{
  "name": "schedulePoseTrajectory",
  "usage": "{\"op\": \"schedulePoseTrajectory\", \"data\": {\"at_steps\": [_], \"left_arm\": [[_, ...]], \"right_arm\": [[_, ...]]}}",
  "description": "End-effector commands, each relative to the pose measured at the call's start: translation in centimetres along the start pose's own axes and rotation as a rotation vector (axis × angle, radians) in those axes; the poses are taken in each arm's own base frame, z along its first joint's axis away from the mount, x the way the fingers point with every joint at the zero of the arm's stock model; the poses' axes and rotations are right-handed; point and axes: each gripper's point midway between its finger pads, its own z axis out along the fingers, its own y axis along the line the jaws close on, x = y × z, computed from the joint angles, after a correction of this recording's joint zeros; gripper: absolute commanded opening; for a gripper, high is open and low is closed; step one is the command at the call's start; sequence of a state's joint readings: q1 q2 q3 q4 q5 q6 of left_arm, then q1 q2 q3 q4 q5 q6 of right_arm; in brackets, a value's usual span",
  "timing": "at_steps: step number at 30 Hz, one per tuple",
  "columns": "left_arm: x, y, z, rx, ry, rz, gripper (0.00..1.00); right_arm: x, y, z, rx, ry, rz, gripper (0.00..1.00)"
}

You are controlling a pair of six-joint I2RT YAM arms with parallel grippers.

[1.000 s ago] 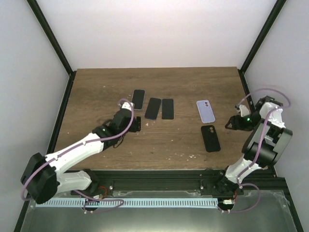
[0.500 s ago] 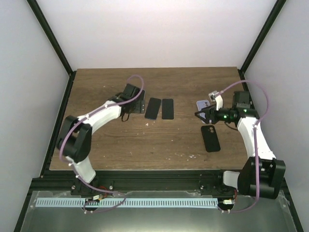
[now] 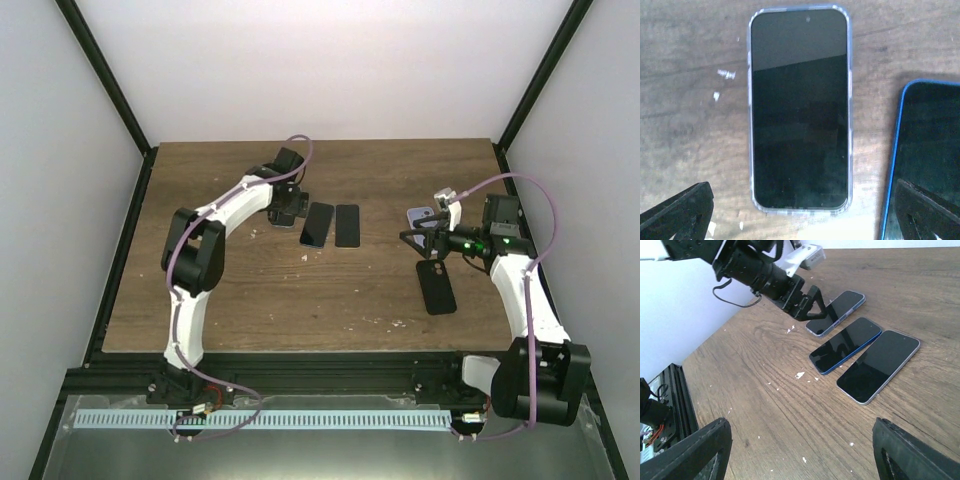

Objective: Take the phone out of the phone case
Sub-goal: Move the phone to the center of the board.

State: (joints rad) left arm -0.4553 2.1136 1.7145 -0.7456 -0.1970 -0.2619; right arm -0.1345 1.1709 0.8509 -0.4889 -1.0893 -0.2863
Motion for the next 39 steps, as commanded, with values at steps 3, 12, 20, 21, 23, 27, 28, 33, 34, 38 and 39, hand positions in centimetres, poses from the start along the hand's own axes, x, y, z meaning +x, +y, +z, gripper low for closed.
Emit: {"op": "schedulePoseTrajectory", "data": {"at_steps": [3, 12, 20, 21, 23, 27, 28, 33, 34, 38, 39], "left_arm": [[-1.1, -0.6, 2.1, -0.02, 0.064, 0.09, 1.0], [-2.1, 0.5, 4.9, -0.054, 0.091, 0.081, 1.0], [-1.0, 0.7, 6.8, -0.023, 0.131, 0.077, 0.95], [-0.8, 0.8, 7.0, -0.03, 0.14, 0.078, 0.95], [-0.3, 1.1, 7.5, -0.034, 0.156, 0.077, 0.92], [0.2, 0.8, 7.9, -0.002, 0.17, 0.083, 0.88], [0.2, 0.7, 8.0, 0.006, 0.17, 0.087, 0.89], [0.5, 0.7, 8.2, 0.005, 0.181, 0.094, 0.87], [0.7, 0.8, 8.2, 0.002, 0.189, 0.092, 0.83], [2.4, 1.3, 6.8, -0.011, 0.241, 0.05, 0.73], [3.1, 1.4, 6.1, -0.006, 0.245, 0.037, 0.72]], "right_arm": [[-1.3, 0.8, -0.5, 0.004, -0.031, -0.045, 0.78], [-1.4, 0.6, -0.3, -0.008, -0.028, -0.03, 0.78], [-1.1, 0.0, -0.1, -0.001, -0.02, -0.015, 0.78], [-1.1, 0.0, 0.0, -0.001, -0.019, -0.013, 0.78], [-1.1, -0.1, 0.0, 0.003, -0.018, -0.011, 0.78], [-1.0, -0.6, 0.0, 0.034, -0.02, -0.012, 0.77], [-1.0, -0.6, 0.0, 0.035, -0.019, -0.011, 0.77], [-0.9, -0.7, 0.0, 0.033, -0.018, -0.005, 0.77], [-0.9, -0.7, 0.0, 0.035, -0.017, -0.005, 0.77], [-0.9, -0.8, 0.0, 0.041, -0.015, -0.005, 0.77], [-0.9, -0.8, 0.0, 0.042, -0.015, -0.007, 0.77]]}}
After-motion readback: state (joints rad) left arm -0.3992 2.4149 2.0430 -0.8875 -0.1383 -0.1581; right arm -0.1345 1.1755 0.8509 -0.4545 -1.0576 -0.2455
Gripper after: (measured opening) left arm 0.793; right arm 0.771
